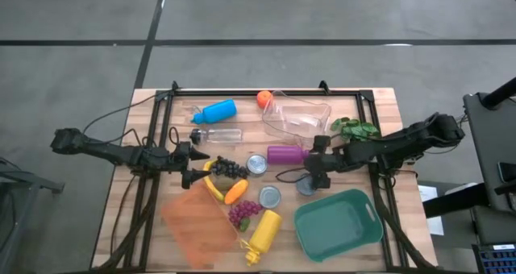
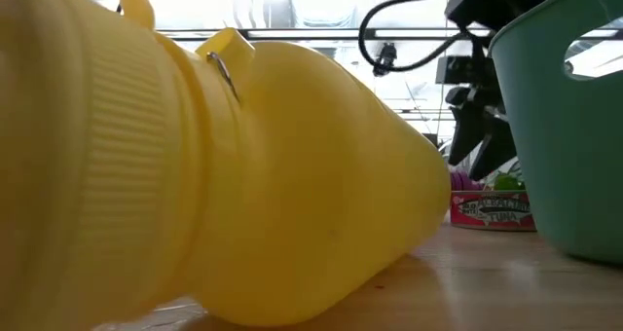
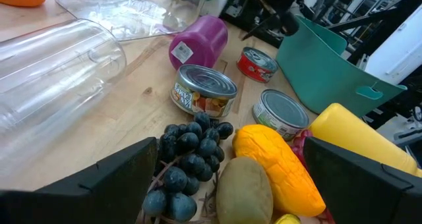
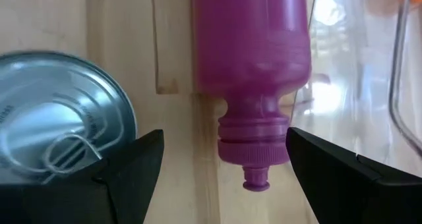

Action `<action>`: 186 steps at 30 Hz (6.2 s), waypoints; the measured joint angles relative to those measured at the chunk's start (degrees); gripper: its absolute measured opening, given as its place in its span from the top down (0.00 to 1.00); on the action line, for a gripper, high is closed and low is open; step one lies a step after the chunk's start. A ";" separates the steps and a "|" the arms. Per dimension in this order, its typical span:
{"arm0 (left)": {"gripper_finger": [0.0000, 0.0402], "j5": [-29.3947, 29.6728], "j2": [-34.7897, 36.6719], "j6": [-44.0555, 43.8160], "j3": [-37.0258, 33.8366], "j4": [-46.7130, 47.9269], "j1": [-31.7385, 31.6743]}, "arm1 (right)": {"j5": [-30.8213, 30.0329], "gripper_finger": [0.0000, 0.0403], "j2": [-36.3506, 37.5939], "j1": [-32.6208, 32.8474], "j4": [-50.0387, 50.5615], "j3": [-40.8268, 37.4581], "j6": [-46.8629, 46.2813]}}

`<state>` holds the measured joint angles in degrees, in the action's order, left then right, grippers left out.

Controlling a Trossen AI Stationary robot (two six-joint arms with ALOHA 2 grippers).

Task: Pick & Place Food Item
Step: Put the purple water bottle into the transparent bin

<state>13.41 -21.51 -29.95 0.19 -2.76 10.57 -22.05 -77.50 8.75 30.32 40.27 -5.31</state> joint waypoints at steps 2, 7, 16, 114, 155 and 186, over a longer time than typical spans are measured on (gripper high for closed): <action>0.04 0.00 0.02 0.00 0.00 0.00 0.01 | -0.20 0.21 -0.86 -0.39 -0.16 0.00 0.01; 0.04 0.00 0.01 0.00 0.00 0.00 0.00 | -0.62 0.21 -2.64 -1.76 -0.84 0.00 1.97; 0.04 0.00 0.01 0.00 0.00 0.00 0.00 | -0.47 0.21 -5.33 -4.49 -2.99 0.00 4.26; 0.04 0.00 0.02 0.00 0.00 0.00 0.02 | 1.59 0.49 0.14 -5.03 -2.43 2.09 -0.35; 0.04 0.00 0.01 0.00 -0.01 0.00 0.01 | 9.72 0.49 0.42 -1.38 59.62 35.85 -17.65; 0.04 0.00 0.01 0.00 0.00 0.00 0.02 | -4.09 0.50 1.99 1.52 54.87 38.23 -17.10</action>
<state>13.41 -21.50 -29.95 0.19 -2.76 10.58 -26.14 -75.51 10.28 85.19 78.50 -22.41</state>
